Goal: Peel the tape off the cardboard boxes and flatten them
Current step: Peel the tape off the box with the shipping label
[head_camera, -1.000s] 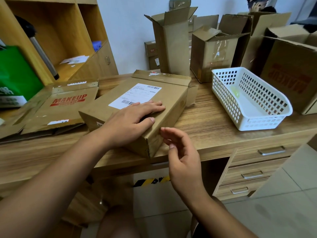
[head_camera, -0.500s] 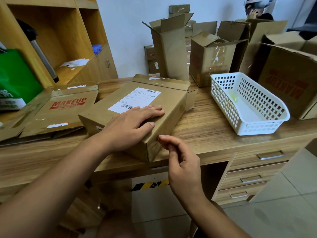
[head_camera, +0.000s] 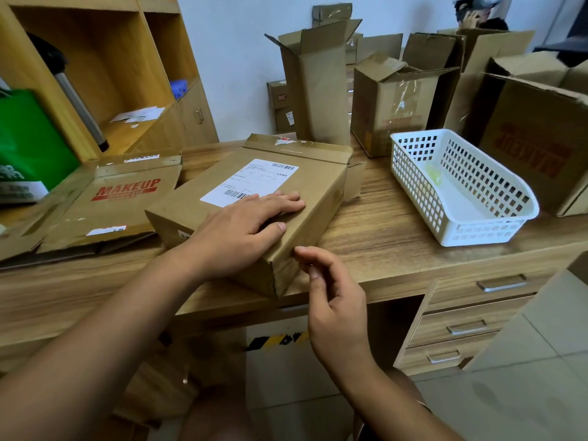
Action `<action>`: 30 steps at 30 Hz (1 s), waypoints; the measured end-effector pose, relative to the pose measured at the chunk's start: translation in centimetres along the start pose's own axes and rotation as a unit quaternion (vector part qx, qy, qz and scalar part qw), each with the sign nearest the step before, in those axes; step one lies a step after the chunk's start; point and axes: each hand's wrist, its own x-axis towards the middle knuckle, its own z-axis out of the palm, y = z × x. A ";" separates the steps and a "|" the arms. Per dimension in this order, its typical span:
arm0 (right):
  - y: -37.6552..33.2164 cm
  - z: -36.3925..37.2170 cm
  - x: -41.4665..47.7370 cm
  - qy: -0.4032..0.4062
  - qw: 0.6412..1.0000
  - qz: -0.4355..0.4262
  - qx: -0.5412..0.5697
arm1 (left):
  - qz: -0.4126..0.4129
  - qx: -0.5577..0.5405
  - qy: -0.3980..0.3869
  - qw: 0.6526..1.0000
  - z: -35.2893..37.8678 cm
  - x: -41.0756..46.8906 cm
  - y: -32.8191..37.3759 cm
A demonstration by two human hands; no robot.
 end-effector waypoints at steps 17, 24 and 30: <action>-0.1 0.2 -0.2 0.016 1.000 0.006 0.010 | 0.000 0.001 0.004 1.000 0.1 0.0 0.0; -0.3 0.0 0.4 0.017 1.000 -0.003 0.004 | -0.008 0.015 0.004 1.000 0.0 0.0 0.3; -0.1 -0.3 0.1 0.001 1.000 -0.001 0.009 | -0.011 0.007 0.002 1.000 -0.1 0.0 0.3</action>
